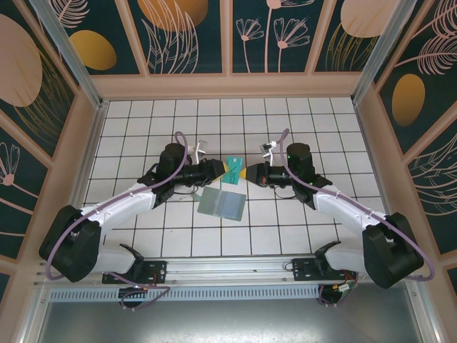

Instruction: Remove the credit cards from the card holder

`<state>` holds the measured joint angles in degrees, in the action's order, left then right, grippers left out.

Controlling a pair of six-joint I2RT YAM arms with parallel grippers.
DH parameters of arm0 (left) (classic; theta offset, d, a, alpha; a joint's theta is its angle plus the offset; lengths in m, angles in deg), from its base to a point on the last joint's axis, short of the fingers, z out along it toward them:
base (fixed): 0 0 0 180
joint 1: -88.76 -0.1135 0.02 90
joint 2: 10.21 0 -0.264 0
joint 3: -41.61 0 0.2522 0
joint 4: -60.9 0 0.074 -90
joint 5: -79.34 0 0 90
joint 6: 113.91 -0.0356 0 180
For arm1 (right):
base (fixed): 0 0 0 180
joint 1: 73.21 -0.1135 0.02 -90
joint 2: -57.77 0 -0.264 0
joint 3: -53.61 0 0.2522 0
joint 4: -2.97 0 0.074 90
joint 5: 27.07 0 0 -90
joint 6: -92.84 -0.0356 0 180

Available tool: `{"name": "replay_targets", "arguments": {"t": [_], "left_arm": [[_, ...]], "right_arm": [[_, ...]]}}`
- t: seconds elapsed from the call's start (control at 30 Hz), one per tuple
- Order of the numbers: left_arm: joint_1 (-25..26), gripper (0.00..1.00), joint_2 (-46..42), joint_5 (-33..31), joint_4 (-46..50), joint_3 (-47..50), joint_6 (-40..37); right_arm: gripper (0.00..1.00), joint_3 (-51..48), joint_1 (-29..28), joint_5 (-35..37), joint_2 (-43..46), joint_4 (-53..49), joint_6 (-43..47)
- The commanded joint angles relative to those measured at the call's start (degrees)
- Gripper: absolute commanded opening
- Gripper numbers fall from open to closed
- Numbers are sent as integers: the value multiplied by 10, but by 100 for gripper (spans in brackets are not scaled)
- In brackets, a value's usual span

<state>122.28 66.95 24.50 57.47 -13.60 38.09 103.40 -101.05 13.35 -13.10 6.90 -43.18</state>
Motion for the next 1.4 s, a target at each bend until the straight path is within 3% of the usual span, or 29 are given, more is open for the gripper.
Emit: {"name": "replay_targets", "arguments": {"t": [0.0, 0.27, 0.37, 0.5, 0.63, 0.77, 0.97, 1.1, 1.2, 1.37], "left_arm": [[-2, 25, -5, 27, -33, 1, 1], [-2, 0, -24, 30, -40, -5, -9], [-2, 0, -27, 26, -20, -15, -25], [-4, 0, -28, 2, 68, -42, -85], [-5, 0, -23, -54, 202, -95, -190], [-6, 0, -18, -187, 326, -139, -308], [-6, 0, -24, -379, 411, -197, -468], [-7, 0, 12, -468, 462, -237, -563], [-8, 0, 45, -528, 488, -259, -623], [-11, 0, 53, -581, 445, -227, -716]], "right_arm": [[0, -5, 3, -16, 12, 36, -9], [0, -12, 3, -20, 8, 41, -8], [13, -11, 3, -17, 11, 31, 1], [63, -9, 3, 1, 16, -5, 21], [85, -6, 4, 17, 26, -38, 39], [99, -3, 4, 29, 40, -56, 58], [99, -3, 4, 65, 74, -76, 84], [99, -9, 4, 93, 94, -77, 99], [99, -17, 4, 109, 110, -70, 115], [99, -29, 4, 132, 132, -64, 147]]}}
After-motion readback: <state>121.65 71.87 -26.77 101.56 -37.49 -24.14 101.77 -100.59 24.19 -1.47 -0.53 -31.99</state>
